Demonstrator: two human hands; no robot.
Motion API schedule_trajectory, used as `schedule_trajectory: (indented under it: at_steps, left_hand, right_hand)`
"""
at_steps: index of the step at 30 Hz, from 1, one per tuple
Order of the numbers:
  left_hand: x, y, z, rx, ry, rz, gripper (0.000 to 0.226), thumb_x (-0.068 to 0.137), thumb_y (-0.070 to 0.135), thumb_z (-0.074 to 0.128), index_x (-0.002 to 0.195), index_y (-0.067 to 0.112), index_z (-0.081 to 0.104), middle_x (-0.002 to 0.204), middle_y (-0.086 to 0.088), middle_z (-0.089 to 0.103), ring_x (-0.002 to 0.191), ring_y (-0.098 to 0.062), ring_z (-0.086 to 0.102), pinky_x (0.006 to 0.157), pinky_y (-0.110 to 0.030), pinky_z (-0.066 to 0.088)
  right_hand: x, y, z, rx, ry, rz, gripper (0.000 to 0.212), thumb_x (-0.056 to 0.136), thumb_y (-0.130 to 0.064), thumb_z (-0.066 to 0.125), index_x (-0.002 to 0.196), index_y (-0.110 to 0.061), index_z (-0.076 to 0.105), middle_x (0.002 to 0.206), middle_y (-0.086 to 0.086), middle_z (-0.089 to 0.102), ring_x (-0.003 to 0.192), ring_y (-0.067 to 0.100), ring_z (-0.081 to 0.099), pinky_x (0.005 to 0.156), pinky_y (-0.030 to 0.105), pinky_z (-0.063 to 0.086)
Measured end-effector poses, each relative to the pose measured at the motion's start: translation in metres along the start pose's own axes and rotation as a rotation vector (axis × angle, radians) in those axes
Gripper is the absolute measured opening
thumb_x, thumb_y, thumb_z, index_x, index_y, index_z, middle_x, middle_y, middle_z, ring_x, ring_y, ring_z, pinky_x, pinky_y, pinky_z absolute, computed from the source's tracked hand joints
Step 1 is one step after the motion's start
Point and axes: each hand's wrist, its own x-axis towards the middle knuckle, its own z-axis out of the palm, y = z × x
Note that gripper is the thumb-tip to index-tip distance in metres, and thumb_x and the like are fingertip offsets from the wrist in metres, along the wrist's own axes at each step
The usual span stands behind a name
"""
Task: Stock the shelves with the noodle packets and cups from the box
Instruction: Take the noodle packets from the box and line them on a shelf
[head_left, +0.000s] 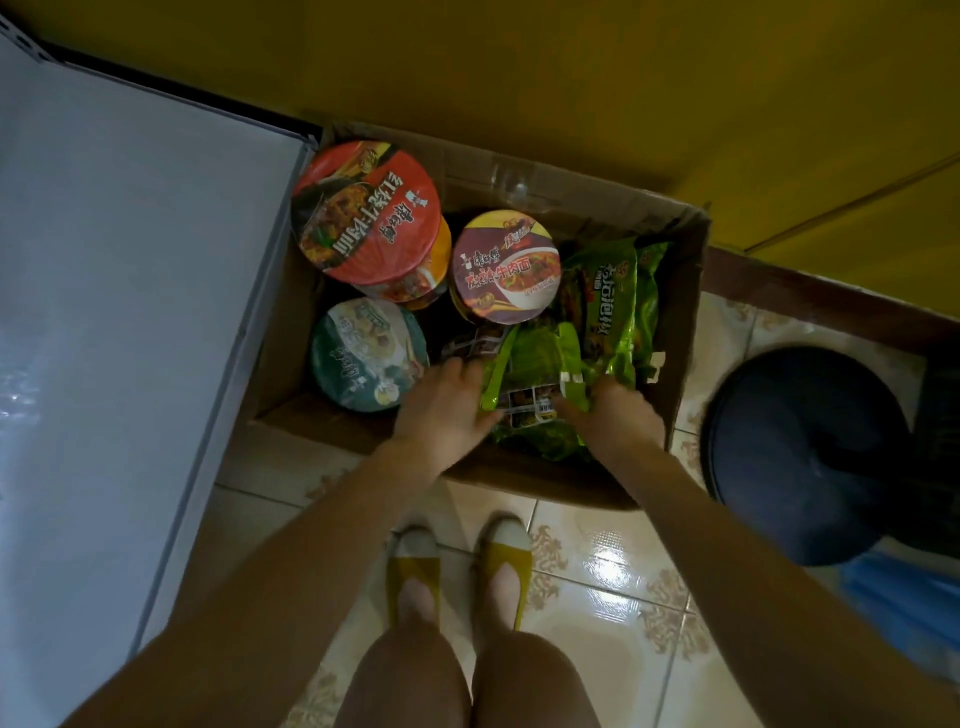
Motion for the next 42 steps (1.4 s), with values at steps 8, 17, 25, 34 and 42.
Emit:
schedule_trajectory:
  at_steps: [8, 17, 25, 34, 42]
  left_hand:
    - [0.033, 0.023, 0.028, 0.233, -0.103, -0.024, 0.021, 0.094, 0.003, 0.042, 0.110, 0.002, 0.056, 0.109, -0.015, 0.065, 0.101, -0.032, 0.063, 0.077, -0.038, 0.050]
    - [0.009, 0.027, -0.003, 0.105, -0.086, -0.061, 0.017, 0.095, 0.015, 0.046, 0.102, 0.006, 0.058, 0.103, -0.012, 0.066, 0.097, -0.029, 0.063, 0.077, -0.035, 0.048]
    - [0.036, 0.018, 0.046, 0.204, -0.170, -0.180, 0.086, 0.084, 0.048, 0.060, 0.136, -0.010, 0.023, 0.124, -0.025, 0.052, 0.112, -0.032, 0.055, 0.082, -0.033, 0.049]
    - [0.029, 0.006, 0.029, 0.047, -0.042, -0.172, 0.026, 0.093, -0.005, 0.036, 0.115, -0.004, 0.050, 0.107, -0.020, 0.065, 0.101, -0.032, 0.063, 0.081, -0.036, 0.049]
    - [-0.064, 0.031, -0.088, -0.127, 0.076, -0.233, 0.025, 0.092, -0.004, 0.041, 0.116, -0.001, 0.047, 0.109, -0.022, 0.061, 0.102, -0.037, 0.059, 0.079, -0.042, 0.045]
  right_hand:
    - [0.010, -0.005, 0.028, 0.041, 0.016, 0.023, 0.030, 0.095, -0.032, 0.047, 0.113, -0.007, 0.048, 0.109, 0.015, 0.062, 0.102, 0.034, 0.060, 0.075, 0.035, 0.044]
    - [-0.025, -0.016, -0.009, 0.122, 0.077, -0.104, 0.019, 0.096, -0.024, 0.044, 0.104, -0.008, 0.051, 0.099, 0.017, 0.065, 0.090, 0.037, 0.060, 0.069, 0.038, 0.047]
    - [-0.017, 0.002, -0.007, 0.120, 0.155, -0.130, 0.022, 0.094, -0.025, 0.047, 0.103, -0.007, 0.054, 0.095, 0.018, 0.065, 0.087, 0.038, 0.061, 0.065, 0.037, 0.045]
    - [-0.025, 0.000, -0.011, 0.189, 0.207, -0.198, 0.022, 0.093, -0.022, 0.050, 0.107, -0.005, 0.056, 0.097, 0.019, 0.066, 0.090, 0.039, 0.061, 0.071, 0.043, 0.051]
    - [-0.101, -0.021, -0.094, 0.143, 0.279, -0.193, 0.024, 0.094, -0.015, 0.049, 0.115, -0.014, 0.061, 0.109, 0.014, 0.066, 0.100, 0.036, 0.059, 0.073, 0.038, 0.046]
